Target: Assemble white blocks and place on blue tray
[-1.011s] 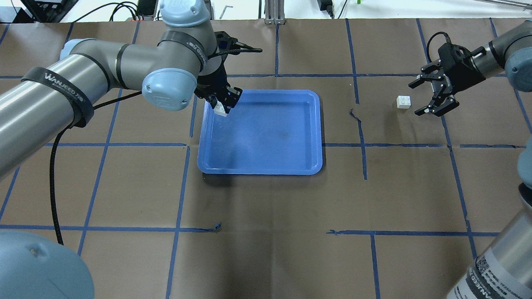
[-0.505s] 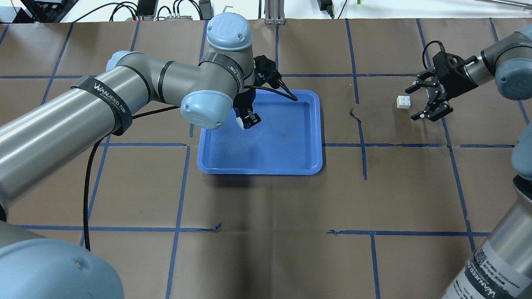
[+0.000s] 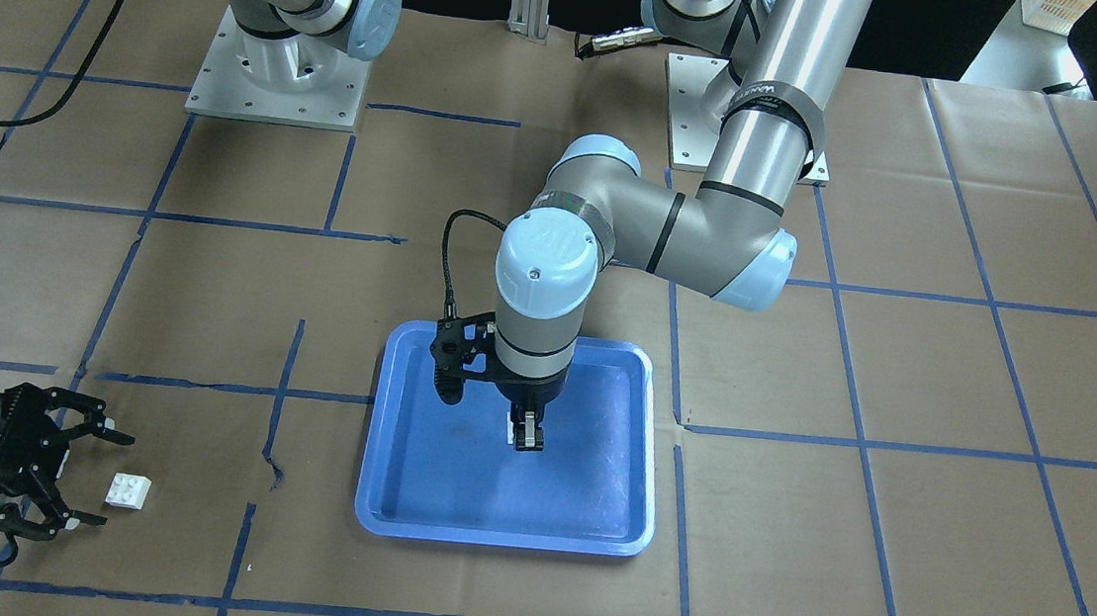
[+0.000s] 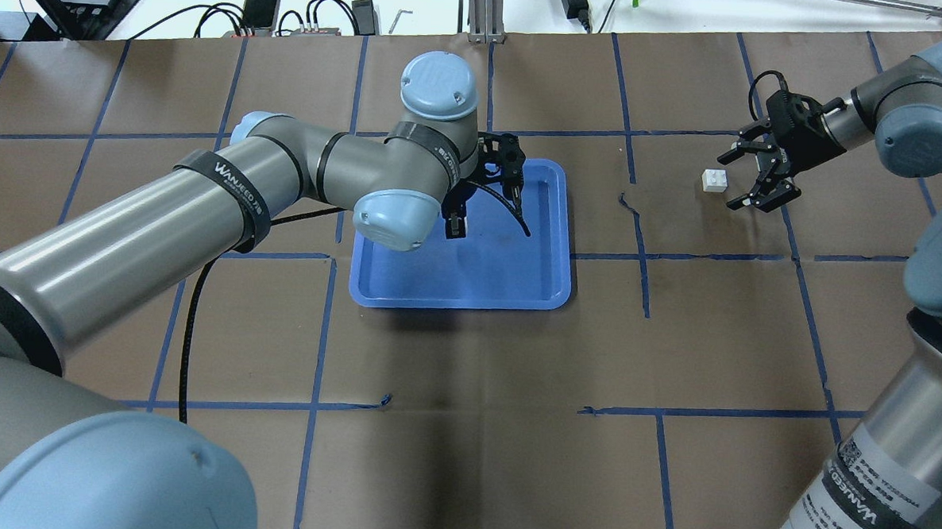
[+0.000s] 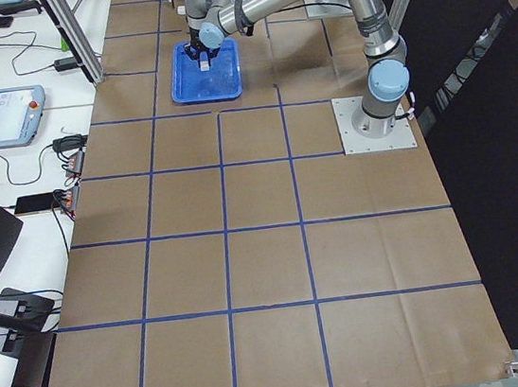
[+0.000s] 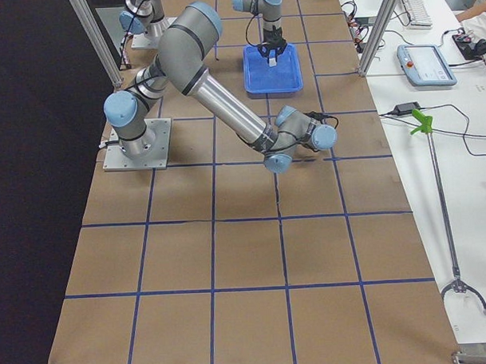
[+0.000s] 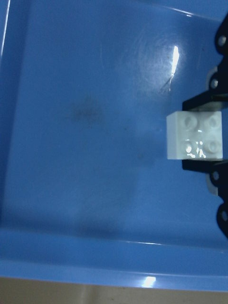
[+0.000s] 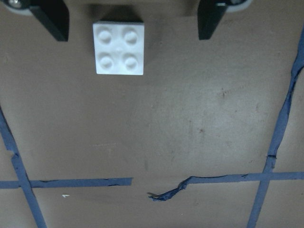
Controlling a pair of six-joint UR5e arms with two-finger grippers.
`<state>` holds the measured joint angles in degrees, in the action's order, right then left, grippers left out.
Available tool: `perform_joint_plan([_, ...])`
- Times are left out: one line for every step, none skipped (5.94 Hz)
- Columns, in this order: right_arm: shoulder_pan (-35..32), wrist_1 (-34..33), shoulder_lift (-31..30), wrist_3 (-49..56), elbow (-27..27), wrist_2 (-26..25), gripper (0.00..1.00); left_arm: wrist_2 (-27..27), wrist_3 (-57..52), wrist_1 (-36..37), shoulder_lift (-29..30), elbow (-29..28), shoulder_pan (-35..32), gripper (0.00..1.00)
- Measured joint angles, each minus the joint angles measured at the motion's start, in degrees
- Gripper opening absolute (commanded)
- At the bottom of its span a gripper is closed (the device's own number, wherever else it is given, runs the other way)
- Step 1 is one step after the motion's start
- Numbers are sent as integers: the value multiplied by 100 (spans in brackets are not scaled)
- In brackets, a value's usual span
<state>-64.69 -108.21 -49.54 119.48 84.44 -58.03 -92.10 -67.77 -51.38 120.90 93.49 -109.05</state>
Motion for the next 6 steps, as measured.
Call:
perform_joint_plan([0,4,-11,-8,-4,1,73,-1,-204,221,-4,166,-4,1])
perform_joint_plan([0,8,-13,-11,-1,44,65,2,-258,362,2,303,0,4])
perform_joint_plan([0,10,-16,-10,3,117,58,11,-258,407,17,361,4,7])
perform_joint_plan([0,10,-19,0,6,159,55,31,-250,415,38,381,6,19])
perform_joint_plan([0,8,-20,12,9,172,47,53,-247,420,62,386,6,60])
perform_joint_plan([0,4,-20,22,8,179,39,61,-240,423,92,386,7,82])
